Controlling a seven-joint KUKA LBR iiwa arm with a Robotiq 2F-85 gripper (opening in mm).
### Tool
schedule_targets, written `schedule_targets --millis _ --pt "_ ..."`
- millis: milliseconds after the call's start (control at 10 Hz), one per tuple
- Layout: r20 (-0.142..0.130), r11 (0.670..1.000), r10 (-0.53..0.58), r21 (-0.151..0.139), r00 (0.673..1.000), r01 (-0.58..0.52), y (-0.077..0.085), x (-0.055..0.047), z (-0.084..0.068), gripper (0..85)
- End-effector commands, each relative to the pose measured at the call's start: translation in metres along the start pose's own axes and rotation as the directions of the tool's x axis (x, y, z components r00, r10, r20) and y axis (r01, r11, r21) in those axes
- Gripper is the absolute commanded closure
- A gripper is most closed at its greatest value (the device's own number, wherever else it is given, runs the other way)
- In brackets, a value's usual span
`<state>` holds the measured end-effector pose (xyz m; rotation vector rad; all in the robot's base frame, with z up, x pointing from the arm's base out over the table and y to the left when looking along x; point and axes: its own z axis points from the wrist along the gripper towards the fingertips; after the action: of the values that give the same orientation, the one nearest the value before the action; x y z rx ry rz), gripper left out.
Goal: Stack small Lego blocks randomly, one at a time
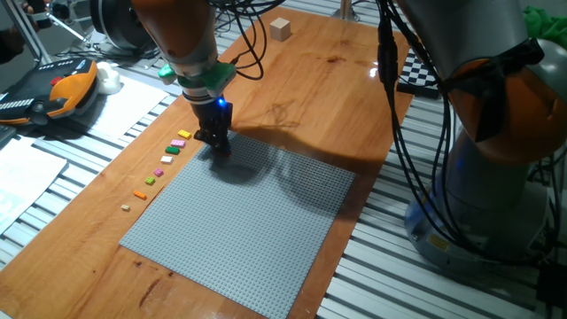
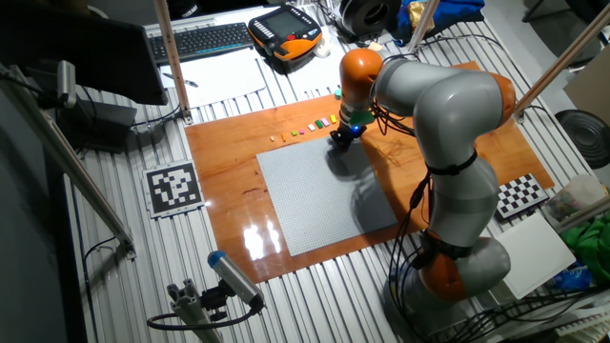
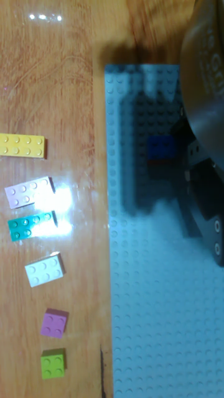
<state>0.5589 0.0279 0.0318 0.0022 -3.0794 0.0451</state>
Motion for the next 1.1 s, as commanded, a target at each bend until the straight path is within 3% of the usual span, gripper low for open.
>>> schedule_targets --millis 0,1000 --pt "0.001 1.000 0.002 0.001 1.000 -0.002 0.0004 -0.0003 -0.0008 85.0" --pt "-0.001 1.000 -0.012 0.006 1.000 0.012 -0.0005 0.0005 0.0037 85.0"
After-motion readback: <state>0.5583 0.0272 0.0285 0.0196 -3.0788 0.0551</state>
